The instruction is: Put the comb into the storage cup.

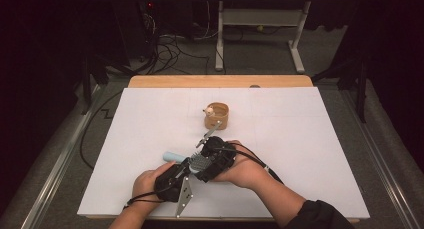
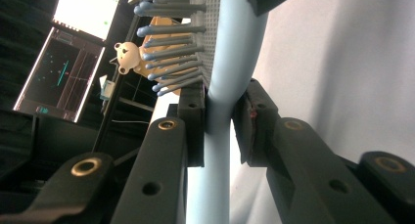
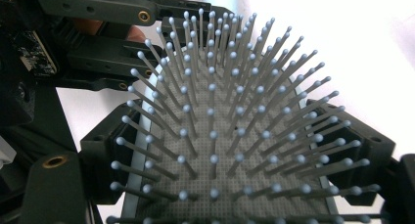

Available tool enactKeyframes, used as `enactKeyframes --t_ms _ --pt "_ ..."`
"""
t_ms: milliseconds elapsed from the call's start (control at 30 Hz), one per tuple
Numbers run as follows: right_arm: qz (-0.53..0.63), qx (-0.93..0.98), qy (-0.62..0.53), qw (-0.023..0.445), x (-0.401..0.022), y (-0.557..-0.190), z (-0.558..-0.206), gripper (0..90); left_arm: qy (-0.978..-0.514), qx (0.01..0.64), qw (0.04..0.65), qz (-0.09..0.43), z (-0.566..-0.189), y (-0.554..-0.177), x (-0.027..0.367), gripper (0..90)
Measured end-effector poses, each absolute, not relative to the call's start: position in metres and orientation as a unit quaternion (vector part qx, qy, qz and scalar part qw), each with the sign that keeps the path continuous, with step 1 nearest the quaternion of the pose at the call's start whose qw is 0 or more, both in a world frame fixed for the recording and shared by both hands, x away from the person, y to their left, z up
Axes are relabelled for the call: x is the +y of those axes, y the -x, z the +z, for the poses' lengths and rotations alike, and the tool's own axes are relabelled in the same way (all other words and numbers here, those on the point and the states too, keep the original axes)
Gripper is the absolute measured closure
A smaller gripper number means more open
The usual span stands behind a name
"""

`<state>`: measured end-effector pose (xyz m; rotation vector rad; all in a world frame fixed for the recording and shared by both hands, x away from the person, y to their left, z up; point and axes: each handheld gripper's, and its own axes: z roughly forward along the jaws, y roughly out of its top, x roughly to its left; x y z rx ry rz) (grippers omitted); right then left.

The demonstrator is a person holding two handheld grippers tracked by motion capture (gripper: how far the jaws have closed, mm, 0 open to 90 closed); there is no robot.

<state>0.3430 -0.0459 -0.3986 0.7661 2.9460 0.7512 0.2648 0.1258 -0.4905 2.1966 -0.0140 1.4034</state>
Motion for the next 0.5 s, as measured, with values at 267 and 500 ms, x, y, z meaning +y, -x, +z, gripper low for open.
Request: enactKeyframes --t_ms 267,500 --pt "0.243 0.941 -0.237 0.001 -0.0469 -0.3447 -0.3936 19.5 -0.810 -0.003 0.270 0.520 -0.4889 -0.2649 0.1264 76.4" --pt "0.238 0.943 -0.234 -0.002 -0.0477 -0.3459 -0.3903 16.4 -0.809 -0.002 0.268 0.524 -0.4891 -0.2653 0.1263 76.7"
